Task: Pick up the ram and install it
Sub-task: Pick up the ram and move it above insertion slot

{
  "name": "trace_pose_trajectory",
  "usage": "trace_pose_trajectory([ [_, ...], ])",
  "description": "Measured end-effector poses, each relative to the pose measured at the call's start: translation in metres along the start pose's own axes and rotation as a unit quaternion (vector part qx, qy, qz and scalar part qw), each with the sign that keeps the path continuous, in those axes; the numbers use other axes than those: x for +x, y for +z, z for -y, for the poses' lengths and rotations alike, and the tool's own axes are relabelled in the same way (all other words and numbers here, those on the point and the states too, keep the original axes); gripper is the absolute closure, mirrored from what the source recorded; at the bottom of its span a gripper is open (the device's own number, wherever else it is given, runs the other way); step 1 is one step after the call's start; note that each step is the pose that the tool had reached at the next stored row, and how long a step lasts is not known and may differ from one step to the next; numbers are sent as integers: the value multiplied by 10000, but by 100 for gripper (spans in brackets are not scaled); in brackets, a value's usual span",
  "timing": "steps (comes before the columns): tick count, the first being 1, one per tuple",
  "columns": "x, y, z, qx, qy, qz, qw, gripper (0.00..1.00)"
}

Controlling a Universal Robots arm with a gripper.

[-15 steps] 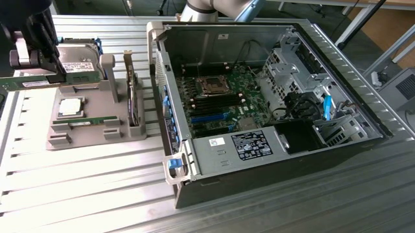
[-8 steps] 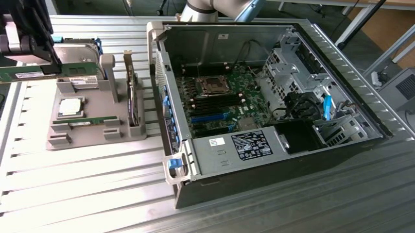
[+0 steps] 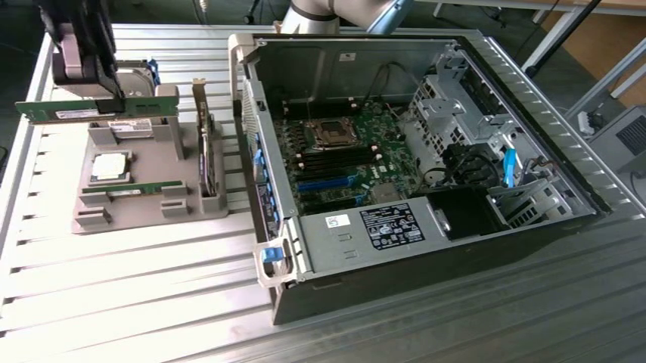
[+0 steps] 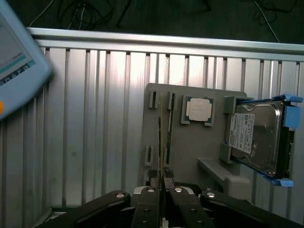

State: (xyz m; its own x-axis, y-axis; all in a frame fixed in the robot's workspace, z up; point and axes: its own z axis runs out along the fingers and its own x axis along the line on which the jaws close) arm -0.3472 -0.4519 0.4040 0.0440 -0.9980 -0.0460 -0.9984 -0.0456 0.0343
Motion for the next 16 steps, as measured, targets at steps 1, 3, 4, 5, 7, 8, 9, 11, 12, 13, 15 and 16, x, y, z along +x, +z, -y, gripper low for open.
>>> trace_pose_trajectory([
  [1, 2, -3, 48, -31, -1, 1, 10000, 87],
  [3, 5, -4, 101, -59, -2, 2, 10000, 87],
  [4, 6, -5, 122, -72, -2, 3, 10000, 87],
  [5, 6, -6, 143, -84, -3, 3, 10000, 87],
  [7, 7, -6, 163, -96, -3, 4, 10000, 87],
  [8, 7, -6, 163, -97, -3, 4, 10000, 87],
  [9, 7, -6, 163, -97, -3, 4, 10000, 87],
  [11, 9, -8, 206, -97, -3, 4, 10000, 87],
  [12, 10, -9, 234, -97, -3, 2, 10000, 87],
  [13, 12, -9, 259, -96, -3, 3, 10000, 87],
  [15, 13, -11, 300, -97, -3, -1, 10000, 87],
  [16, 14, -12, 320, -97, -3, -4, 10000, 87],
])
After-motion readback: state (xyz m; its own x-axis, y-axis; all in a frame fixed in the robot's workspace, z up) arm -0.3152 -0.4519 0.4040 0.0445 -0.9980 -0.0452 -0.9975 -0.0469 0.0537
